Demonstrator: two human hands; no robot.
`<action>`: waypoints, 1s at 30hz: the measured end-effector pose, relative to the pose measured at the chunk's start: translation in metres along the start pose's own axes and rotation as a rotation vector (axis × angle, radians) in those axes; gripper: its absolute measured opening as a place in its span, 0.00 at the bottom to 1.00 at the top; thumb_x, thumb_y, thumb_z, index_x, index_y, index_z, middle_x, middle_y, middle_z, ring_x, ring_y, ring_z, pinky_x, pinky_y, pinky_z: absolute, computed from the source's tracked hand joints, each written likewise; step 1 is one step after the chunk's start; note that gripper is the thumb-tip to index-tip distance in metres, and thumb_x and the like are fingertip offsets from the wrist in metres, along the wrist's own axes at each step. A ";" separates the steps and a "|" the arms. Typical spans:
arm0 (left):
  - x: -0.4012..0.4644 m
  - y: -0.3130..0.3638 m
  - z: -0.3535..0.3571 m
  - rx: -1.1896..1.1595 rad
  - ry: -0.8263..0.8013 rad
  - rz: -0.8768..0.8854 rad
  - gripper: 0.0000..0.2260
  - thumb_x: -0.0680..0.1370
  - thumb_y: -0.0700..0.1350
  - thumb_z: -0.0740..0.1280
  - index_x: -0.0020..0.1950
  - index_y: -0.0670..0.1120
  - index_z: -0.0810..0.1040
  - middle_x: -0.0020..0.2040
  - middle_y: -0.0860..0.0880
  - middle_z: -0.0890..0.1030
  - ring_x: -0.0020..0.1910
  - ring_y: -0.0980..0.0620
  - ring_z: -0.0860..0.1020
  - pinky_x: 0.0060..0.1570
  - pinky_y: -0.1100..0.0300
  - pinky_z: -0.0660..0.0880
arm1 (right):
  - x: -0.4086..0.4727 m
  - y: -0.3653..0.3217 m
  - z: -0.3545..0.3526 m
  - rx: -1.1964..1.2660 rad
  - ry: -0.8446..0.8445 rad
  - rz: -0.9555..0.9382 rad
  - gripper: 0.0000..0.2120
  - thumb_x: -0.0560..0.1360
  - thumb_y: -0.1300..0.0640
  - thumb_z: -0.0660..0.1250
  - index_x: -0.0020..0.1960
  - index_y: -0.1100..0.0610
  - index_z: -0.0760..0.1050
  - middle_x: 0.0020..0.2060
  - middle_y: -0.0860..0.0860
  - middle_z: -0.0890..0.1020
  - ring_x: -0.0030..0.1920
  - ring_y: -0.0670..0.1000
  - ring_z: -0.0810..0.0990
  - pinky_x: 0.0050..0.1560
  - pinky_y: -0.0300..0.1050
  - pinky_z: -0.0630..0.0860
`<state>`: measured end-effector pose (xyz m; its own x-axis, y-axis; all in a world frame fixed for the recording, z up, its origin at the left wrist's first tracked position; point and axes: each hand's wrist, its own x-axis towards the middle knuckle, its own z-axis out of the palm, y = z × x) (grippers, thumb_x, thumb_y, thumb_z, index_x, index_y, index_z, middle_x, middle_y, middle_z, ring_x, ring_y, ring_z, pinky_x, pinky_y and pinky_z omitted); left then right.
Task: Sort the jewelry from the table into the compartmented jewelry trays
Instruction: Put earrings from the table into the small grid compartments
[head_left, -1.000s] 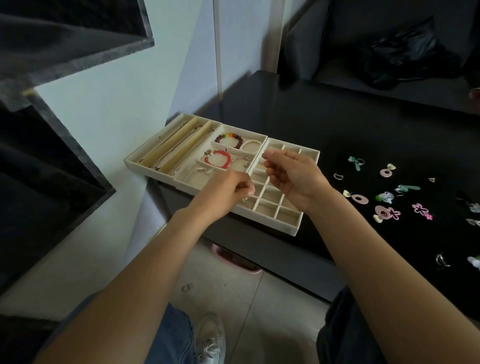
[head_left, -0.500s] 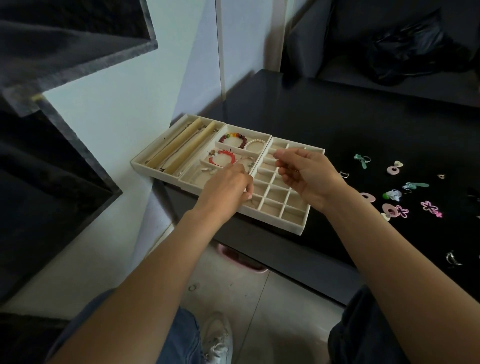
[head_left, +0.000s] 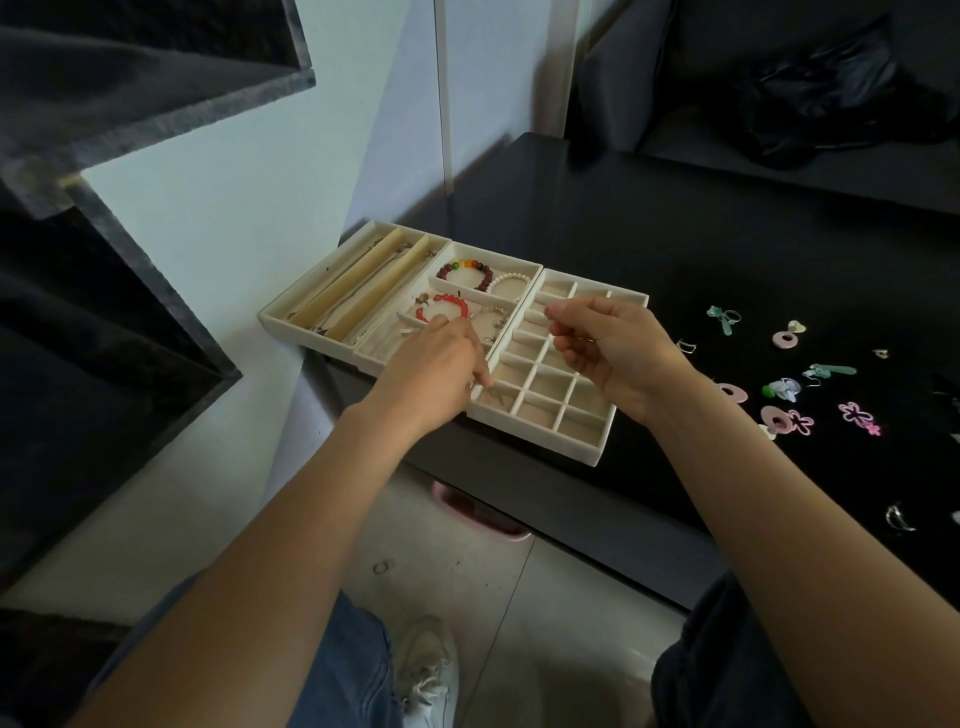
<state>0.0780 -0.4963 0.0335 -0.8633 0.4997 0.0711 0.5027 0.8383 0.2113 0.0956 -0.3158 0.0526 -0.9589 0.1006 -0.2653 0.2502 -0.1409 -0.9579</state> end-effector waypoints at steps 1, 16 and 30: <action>-0.001 0.001 -0.001 0.020 -0.009 0.003 0.16 0.75 0.34 0.65 0.54 0.51 0.82 0.60 0.50 0.74 0.58 0.52 0.69 0.59 0.58 0.66 | 0.000 0.000 0.000 -0.003 0.001 0.005 0.03 0.75 0.60 0.68 0.43 0.58 0.79 0.34 0.50 0.80 0.34 0.45 0.77 0.37 0.38 0.74; -0.002 0.011 -0.002 0.172 0.002 0.117 0.19 0.73 0.33 0.66 0.56 0.55 0.81 0.66 0.52 0.70 0.65 0.53 0.64 0.62 0.56 0.62 | 0.000 0.004 0.002 -0.025 -0.014 0.009 0.04 0.75 0.61 0.68 0.42 0.58 0.79 0.33 0.50 0.80 0.33 0.44 0.77 0.37 0.36 0.75; 0.002 0.002 -0.002 -0.013 -0.020 0.018 0.17 0.74 0.34 0.65 0.52 0.55 0.83 0.62 0.53 0.73 0.60 0.54 0.68 0.61 0.56 0.65 | 0.003 0.012 0.008 -0.306 -0.048 -0.086 0.04 0.77 0.66 0.64 0.46 0.60 0.78 0.39 0.54 0.83 0.38 0.47 0.82 0.42 0.36 0.81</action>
<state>0.0770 -0.4939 0.0358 -0.8529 0.5192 0.0556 0.5174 0.8261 0.2232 0.0945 -0.3256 0.0407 -0.9816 0.0520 -0.1838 0.1900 0.1697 -0.9670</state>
